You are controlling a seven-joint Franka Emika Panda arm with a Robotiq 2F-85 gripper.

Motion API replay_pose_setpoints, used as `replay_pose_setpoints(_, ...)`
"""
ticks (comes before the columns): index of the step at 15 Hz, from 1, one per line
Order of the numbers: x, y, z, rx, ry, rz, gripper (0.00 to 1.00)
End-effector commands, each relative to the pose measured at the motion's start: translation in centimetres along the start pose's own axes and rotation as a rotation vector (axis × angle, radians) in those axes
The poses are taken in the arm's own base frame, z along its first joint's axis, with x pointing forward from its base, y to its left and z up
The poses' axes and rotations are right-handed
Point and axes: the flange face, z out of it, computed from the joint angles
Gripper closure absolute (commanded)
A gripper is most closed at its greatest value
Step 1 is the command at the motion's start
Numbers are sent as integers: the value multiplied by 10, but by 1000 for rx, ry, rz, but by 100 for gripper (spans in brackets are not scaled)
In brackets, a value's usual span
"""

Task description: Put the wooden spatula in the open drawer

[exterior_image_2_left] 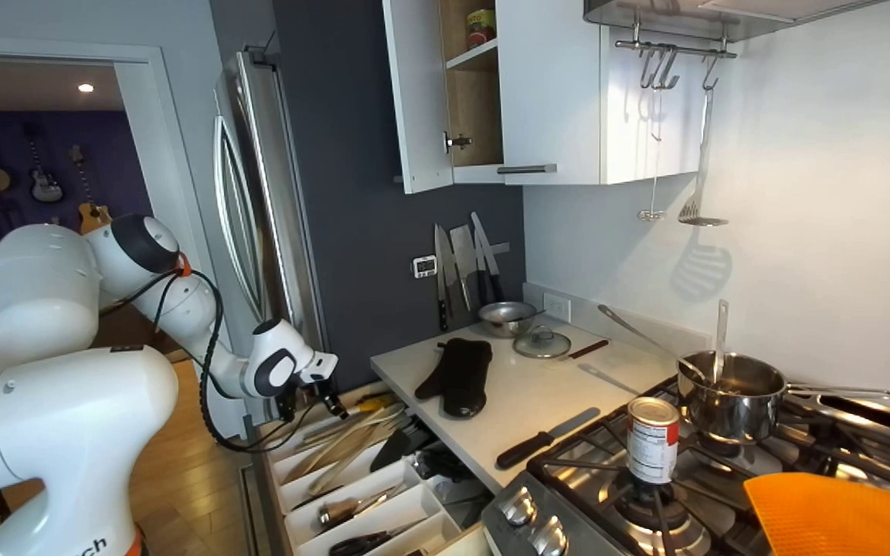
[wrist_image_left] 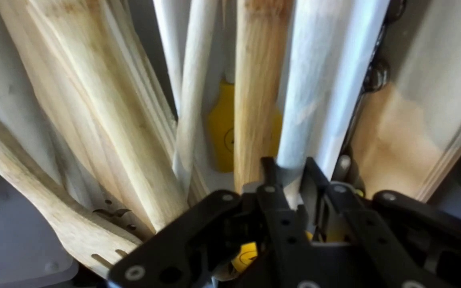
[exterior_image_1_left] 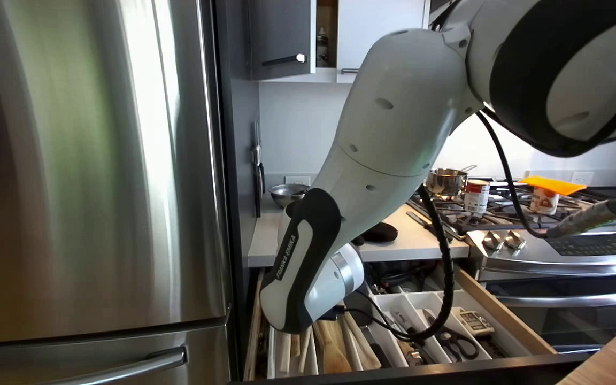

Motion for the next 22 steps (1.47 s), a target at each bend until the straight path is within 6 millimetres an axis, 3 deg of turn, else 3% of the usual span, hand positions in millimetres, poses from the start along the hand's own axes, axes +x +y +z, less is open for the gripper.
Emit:
replay_pose_setpoints(1,-1,-12,14,-26,30,3,95)
replay_pose_setpoints(8,-7,-20,29,-65,47,-36,95)
replay_pose_setpoints(9,-7,-21,29,-61,50,-41,85)
replay_pose_setpoints(10,-8,-21,28,-64,55,-45,56)
replay_pose_setpoints(11,-7,-21,26,-60,58,-48,55)
replay_pose_setpoints(18,3,-20,1,-49,75,-109,4)
replay_pose_setpoints(22,2,-14,-15,-34,45,-163,0)
